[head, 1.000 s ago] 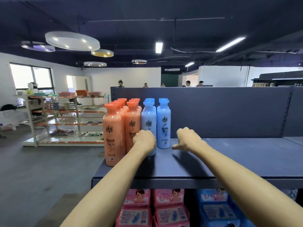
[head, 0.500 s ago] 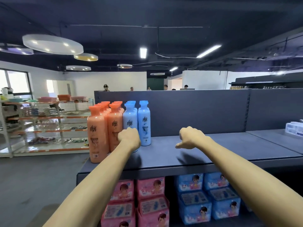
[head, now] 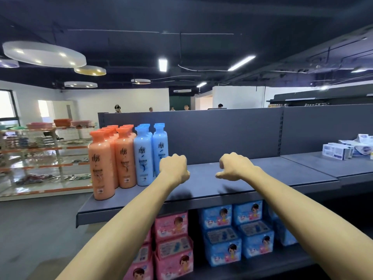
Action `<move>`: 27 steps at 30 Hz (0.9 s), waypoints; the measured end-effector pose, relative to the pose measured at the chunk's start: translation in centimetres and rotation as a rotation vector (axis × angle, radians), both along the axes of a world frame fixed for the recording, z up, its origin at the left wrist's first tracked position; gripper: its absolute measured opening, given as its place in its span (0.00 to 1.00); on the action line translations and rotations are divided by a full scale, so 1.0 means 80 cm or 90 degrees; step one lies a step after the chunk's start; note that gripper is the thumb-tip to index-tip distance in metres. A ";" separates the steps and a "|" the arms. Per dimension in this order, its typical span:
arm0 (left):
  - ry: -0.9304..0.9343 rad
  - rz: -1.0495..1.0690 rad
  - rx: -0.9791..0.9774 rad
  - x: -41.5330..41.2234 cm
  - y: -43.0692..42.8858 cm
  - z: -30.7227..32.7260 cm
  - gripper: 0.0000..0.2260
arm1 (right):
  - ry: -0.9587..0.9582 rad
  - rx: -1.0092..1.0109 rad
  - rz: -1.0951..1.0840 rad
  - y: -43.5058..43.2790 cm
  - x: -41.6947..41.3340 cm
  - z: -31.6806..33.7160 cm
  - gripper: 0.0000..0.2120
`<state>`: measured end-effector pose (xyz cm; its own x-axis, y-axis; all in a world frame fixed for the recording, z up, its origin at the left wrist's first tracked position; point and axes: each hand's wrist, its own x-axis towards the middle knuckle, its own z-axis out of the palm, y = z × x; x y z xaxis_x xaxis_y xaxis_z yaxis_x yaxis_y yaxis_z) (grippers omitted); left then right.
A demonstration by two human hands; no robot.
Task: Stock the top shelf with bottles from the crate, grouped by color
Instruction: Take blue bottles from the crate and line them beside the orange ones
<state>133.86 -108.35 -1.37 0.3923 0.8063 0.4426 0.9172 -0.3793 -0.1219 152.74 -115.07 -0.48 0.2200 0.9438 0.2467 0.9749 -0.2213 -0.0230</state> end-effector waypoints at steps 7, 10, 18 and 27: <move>-0.084 -0.139 0.004 0.066 -0.039 -0.034 0.08 | 0.045 -0.009 -0.046 -0.042 0.058 -0.021 0.12; -0.131 -0.177 0.030 0.102 -0.061 -0.054 0.08 | 0.043 -0.007 -0.087 -0.067 0.089 -0.038 0.10; -0.074 -0.318 0.017 0.187 -0.119 -0.151 0.09 | 0.052 -0.065 -0.156 -0.125 0.146 -0.130 0.11; -0.001 -0.380 -0.153 0.237 -0.174 -0.347 0.11 | 0.142 -0.207 -0.185 -0.177 0.176 -0.309 0.14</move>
<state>152.83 -122.25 -29.12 0.8043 0.5254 0.2777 0.5392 -0.8416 0.0305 166.82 -129.21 -25.17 0.5002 0.8556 -0.1334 0.8508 -0.5142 -0.1083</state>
